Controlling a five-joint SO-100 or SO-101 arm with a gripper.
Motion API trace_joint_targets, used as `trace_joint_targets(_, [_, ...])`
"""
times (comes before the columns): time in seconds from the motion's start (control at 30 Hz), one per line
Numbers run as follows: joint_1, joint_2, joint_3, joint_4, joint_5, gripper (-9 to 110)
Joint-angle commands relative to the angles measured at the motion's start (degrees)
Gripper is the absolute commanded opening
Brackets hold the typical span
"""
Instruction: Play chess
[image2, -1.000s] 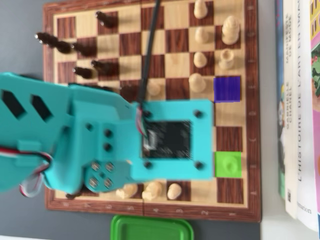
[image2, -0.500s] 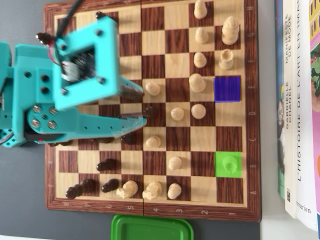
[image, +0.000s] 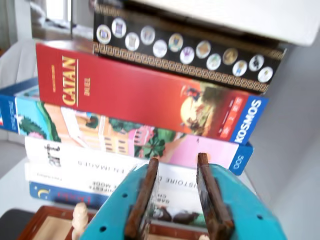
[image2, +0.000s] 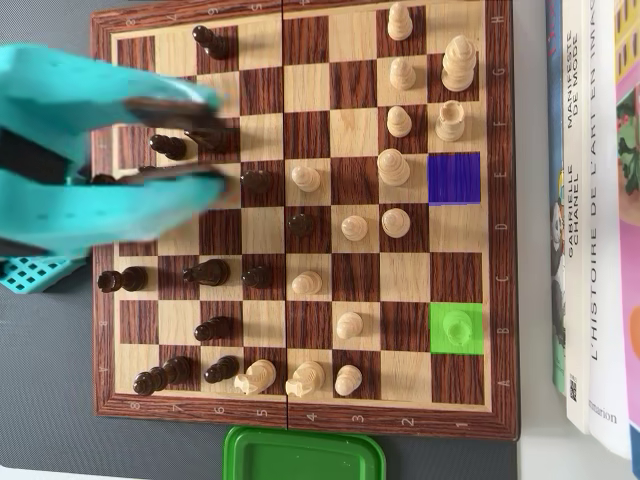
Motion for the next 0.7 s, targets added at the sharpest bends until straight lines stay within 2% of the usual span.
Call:
trace_joint_targets(0.0, [-0.09,4.13,2.72,-13.27,0.18,13])
trace_joint_targets(0.67, [0.70,10.99,9.93,-57.83,0.26,13])
